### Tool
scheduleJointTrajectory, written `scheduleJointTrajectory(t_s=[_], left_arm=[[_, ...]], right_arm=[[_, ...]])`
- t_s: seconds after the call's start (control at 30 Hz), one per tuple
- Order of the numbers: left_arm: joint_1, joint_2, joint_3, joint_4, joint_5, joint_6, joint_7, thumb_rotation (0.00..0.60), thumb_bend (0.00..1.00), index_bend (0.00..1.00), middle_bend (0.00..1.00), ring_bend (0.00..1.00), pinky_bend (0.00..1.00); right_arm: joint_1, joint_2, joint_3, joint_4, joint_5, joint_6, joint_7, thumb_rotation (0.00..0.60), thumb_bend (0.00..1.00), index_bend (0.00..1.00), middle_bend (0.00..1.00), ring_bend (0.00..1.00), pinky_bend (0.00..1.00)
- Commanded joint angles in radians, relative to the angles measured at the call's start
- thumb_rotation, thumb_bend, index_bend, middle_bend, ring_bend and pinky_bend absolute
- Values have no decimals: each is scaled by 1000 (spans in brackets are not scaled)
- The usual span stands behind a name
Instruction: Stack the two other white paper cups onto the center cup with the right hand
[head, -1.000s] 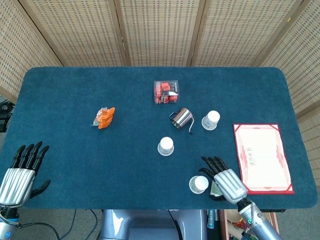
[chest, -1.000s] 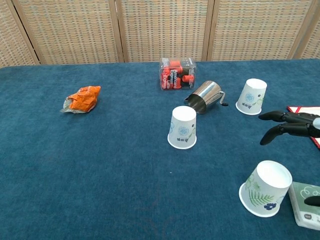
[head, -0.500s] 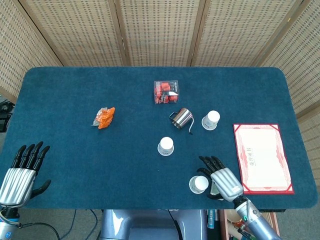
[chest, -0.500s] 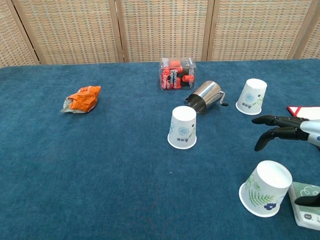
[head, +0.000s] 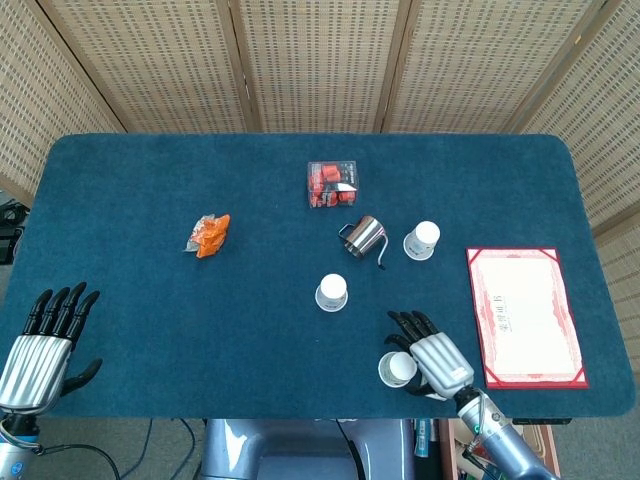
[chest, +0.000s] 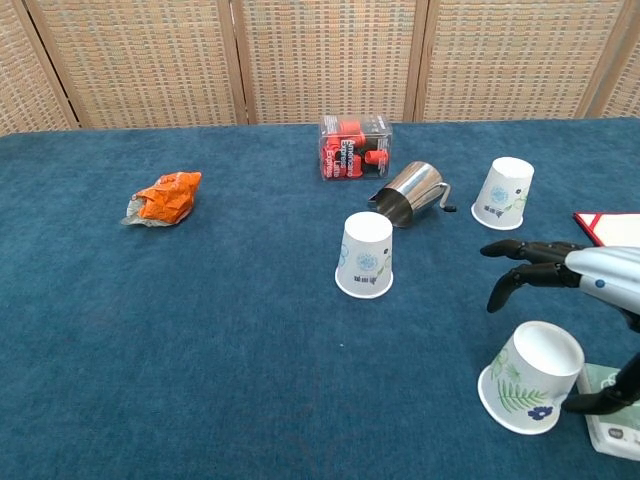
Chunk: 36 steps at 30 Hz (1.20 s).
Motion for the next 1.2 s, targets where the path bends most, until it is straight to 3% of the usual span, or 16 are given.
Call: scheduleJointTrajectory(t_s=[0.03, 0.6, 1.2], left_arm=[[0, 0, 0, 0, 0, 1, -1, 600, 242, 0, 0, 0, 0], [-1, 1, 1, -3, 2, -1, 1, 600, 241, 0, 0, 0, 0], [1, 4, 1, -3, 7, 6, -6, 600, 241, 0, 0, 0, 0]], right_arm=[[4, -9, 2, 6, 5, -1, -5, 600, 69, 354, 0, 0, 0], [9, -39, 9, 35, 18, 24, -8, 600, 69, 483, 4, 0, 0], [31, 85, 77, -128, 9, 91, -85, 600, 69, 514, 29, 0, 0]])
